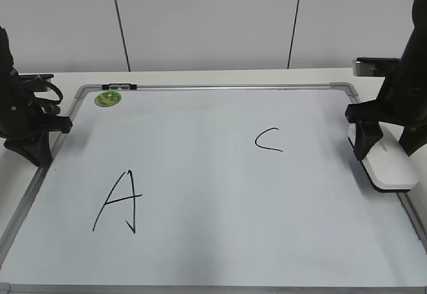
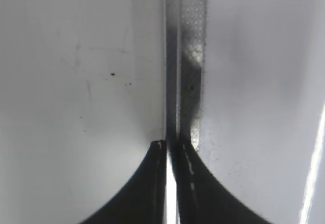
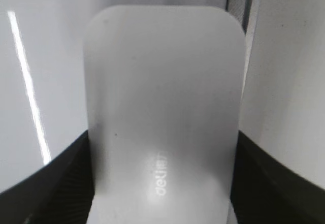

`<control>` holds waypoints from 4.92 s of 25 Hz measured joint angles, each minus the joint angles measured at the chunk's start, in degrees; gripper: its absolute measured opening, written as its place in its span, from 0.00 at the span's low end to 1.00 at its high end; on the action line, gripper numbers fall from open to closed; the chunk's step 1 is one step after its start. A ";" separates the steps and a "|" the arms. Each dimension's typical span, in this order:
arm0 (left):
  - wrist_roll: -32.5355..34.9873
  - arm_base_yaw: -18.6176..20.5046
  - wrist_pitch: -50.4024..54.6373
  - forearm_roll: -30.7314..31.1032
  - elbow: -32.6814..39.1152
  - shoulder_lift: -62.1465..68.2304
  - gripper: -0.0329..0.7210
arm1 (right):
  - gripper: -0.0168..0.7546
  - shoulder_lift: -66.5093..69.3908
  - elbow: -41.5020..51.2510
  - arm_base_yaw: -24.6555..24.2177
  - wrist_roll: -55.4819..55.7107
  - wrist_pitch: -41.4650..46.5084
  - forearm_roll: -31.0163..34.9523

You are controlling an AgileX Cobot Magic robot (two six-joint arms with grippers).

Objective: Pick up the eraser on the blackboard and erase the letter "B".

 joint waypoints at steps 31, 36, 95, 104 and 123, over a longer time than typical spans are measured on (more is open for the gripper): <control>0.00 0.00 0.00 0.00 0.00 0.00 0.07 | 0.71 4.72 0.00 0.00 0.33 -7.50 -2.95; 0.00 0.00 0.00 0.00 0.00 0.00 0.07 | 0.76 4.72 0.00 0.00 0.60 -7.71 -2.61; -4.09 0.00 9.27 8.44 4.95 -28.16 0.63 | 0.74 -13.57 -3.91 0.00 3.49 3.21 -2.99; -4.09 0.00 7.41 8.93 18.68 -45.84 0.62 | 0.74 -29.15 13.39 0.00 4.42 -6.69 -0.52; -4.13 0.00 7.65 12.25 47.51 -83.15 0.61 | 0.74 -57.66 39.78 1.19 1.71 -7.86 0.54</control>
